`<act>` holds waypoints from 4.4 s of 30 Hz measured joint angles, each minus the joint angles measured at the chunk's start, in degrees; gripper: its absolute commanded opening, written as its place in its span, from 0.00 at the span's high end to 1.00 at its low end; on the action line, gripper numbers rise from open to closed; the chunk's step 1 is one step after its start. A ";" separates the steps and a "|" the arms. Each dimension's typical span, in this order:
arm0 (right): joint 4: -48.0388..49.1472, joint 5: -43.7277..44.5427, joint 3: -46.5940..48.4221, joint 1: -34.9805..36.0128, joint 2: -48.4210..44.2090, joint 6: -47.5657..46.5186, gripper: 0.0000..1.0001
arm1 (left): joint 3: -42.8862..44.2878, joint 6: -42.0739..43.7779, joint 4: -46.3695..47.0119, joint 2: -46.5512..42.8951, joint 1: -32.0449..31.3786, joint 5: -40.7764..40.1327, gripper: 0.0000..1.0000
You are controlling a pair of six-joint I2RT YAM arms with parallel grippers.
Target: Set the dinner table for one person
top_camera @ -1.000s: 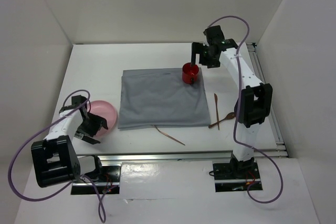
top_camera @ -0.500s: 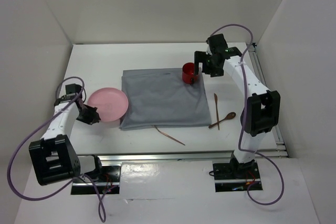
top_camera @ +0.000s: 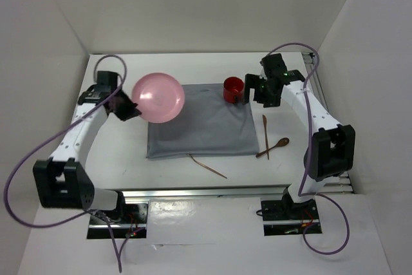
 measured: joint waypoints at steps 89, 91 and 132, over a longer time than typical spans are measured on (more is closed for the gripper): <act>2.60 1.36 43.47 33.31 38.75 14.19 1.00 | 16.52 12.59 -10.56 4.48 8.76 4.68 0.33; 2.36 1.38 43.39 32.13 41.00 17.62 1.00 | 16.15 12.63 -10.60 4.39 8.74 4.98 0.33; 6.88 9.84 10.27 24.61 5.25 22.73 0.45 | 11.37 15.96 -6.99 3.52 5.88 15.91 0.33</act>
